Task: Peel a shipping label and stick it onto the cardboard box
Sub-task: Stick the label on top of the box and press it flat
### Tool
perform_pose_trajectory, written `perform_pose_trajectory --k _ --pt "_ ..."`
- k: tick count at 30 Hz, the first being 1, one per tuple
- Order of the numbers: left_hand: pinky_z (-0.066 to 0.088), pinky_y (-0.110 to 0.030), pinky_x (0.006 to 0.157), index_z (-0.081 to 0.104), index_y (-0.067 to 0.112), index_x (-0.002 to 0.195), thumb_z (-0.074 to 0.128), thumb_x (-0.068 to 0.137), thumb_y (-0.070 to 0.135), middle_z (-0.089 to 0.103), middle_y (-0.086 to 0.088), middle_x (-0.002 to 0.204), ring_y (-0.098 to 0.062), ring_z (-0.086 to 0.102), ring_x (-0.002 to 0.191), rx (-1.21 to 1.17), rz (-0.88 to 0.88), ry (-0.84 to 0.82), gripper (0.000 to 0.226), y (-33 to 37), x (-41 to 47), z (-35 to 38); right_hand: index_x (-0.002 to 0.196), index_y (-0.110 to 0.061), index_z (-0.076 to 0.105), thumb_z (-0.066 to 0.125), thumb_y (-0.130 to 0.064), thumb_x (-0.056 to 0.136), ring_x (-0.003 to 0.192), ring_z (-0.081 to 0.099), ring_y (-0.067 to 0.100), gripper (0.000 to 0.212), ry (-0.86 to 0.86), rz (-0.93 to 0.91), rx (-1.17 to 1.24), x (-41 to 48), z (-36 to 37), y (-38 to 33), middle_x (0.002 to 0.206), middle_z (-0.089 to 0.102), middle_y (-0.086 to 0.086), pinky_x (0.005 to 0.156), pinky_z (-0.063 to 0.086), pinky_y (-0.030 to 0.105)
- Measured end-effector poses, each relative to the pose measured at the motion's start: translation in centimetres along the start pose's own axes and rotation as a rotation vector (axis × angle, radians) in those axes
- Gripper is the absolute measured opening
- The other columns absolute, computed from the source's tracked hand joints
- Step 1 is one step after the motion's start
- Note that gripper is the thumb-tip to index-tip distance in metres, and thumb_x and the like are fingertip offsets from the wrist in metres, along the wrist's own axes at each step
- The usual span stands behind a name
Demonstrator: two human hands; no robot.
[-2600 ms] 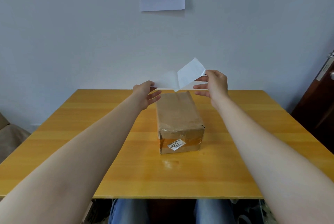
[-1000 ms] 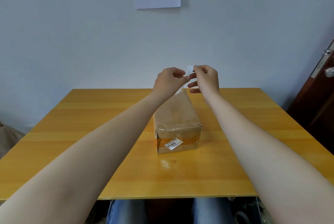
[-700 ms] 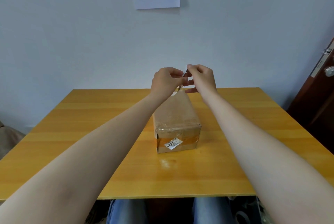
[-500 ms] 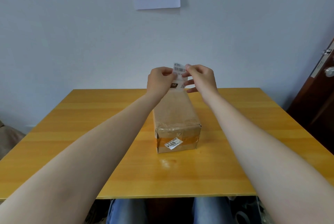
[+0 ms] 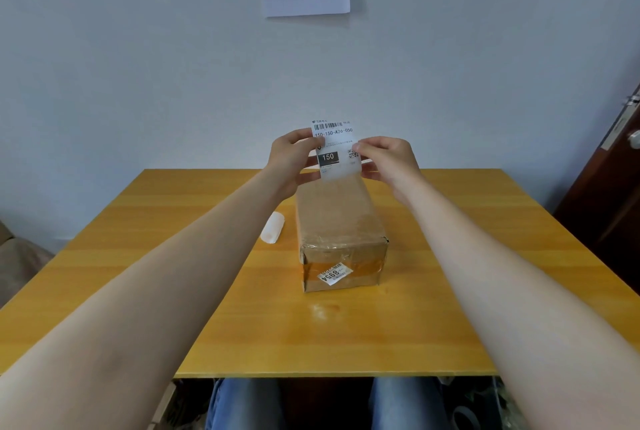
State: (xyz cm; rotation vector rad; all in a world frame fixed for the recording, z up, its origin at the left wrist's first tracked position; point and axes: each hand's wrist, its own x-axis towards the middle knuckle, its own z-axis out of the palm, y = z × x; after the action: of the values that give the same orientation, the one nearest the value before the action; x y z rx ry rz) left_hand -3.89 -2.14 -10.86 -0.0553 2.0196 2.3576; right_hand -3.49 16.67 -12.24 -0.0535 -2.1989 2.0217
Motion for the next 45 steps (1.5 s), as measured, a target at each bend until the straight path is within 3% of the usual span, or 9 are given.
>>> perform_pose_trajectory --k 13,21,24,28,31,33,38,42,45 --pt "0.064 -0.037 0.061 0.066 0.022 0.110 0.067 0.096 0.003 0.079 -0.008 0.105 -0.019 0.079 0.080 0.165 -0.002 -0.020 0.023 -0.8 -0.2 -0.1 0.103 -0.009 0.071 0.079 -0.018 0.093 0.049 0.070 0.020 0.016 -0.068 0.137 -0.065 -0.5 -0.5 0.3 0.097 0.076 0.009 0.053 0.061 0.034" --pt "0.062 -0.036 0.054 0.059 0.026 0.123 0.068 0.097 -0.001 0.079 -0.003 0.097 -0.018 0.080 0.069 0.205 -0.085 -0.080 0.039 -1.8 -0.1 -0.7 0.109 -0.010 0.070 0.081 -0.018 0.091 0.050 0.074 0.018 0.022 -0.099 0.235 -0.183 -0.5 -0.4 1.0 0.096 0.078 0.011 0.048 0.060 0.030" --pt "0.065 -0.042 0.061 0.060 0.025 0.128 0.068 0.096 0.000 0.080 -0.004 0.098 -0.019 0.080 0.076 0.252 -0.103 -0.078 0.041 -2.5 0.2 -0.9 0.106 -0.010 0.071 0.081 -0.018 0.091 0.054 0.076 0.019 0.020 -0.110 0.258 -0.249 -0.4 -0.2 1.3 0.092 0.079 0.009 0.048 0.060 0.030" --pt "0.060 -0.054 0.091 0.059 0.023 0.135 0.069 0.096 0.001 0.080 -0.002 0.096 -0.019 0.080 0.082 0.343 -0.136 -0.055 0.046 -3.8 0.5 -1.3 0.099 -0.013 0.071 0.079 -0.016 0.093 0.052 0.074 0.017 0.011 -0.138 0.282 -0.333 -0.4 0.1 1.5 0.085 0.078 0.007 0.045 0.058 0.026" --pt "0.066 -0.038 0.062 0.056 0.020 0.138 0.067 0.096 -0.004 0.078 -0.003 0.094 -0.014 0.078 0.064 0.362 -0.171 -0.052 0.049 -4.3 0.3 -1.3 0.097 -0.012 0.071 0.078 -0.015 0.093 0.051 0.072 0.018 0.009 -0.144 0.293 -0.395 -0.2 0.3 1.8 0.083 0.077 0.009 0.041 0.054 0.023" --pt "0.059 -0.025 0.045 0.054 0.018 0.140 0.067 0.096 -0.006 0.077 -0.007 0.099 -0.011 0.076 0.057 0.386 -0.175 -0.036 0.052 -4.5 0.2 -1.3 0.098 -0.011 0.070 0.077 -0.015 0.093 0.052 0.074 0.021 0.009 -0.153 0.298 -0.437 0.0 0.4 2.1 0.085 0.078 0.012 0.041 0.053 0.024" --pt "0.058 -0.023 0.046 0.055 0.016 0.142 0.072 0.094 -0.003 0.077 -0.007 0.098 -0.011 0.076 0.064 0.435 -0.159 -0.017 0.055 -5.1 0.6 -1.3 0.100 -0.007 0.070 0.078 -0.015 0.093 0.045 0.072 0.020 0.013 -0.167 0.325 -0.465 0.4 0.8 2.7 0.080 0.077 0.015 0.040 0.054 0.024" --pt "0.060 -0.022 0.047 0.059 0.011 0.135 0.076 0.092 0.001 0.073 -0.004 0.094 -0.013 0.073 0.073 0.488 -0.156 -0.002 0.047 -5.3 0.9 -1.3 0.102 -0.009 0.075 0.079 -0.023 0.092 0.044 0.065 0.015 0.018 -0.155 0.253 -0.630 0.9 0.9 2.8 0.076 0.077 0.005 0.039 0.041 0.016" --pt "0.055 -0.017 0.044 0.061 0.010 0.128 0.077 0.091 0.004 0.073 -0.004 0.093 -0.012 0.070 0.069 0.549 -0.118 0.013 0.041 -5.4 1.1 -1.3 0.102 -0.005 0.078 0.079 -0.024 0.092 0.050 0.057 0.016 0.022 -0.176 0.191 -0.682 1.0 0.9 2.8 0.080 0.079 0.005 0.050 0.048 0.020"
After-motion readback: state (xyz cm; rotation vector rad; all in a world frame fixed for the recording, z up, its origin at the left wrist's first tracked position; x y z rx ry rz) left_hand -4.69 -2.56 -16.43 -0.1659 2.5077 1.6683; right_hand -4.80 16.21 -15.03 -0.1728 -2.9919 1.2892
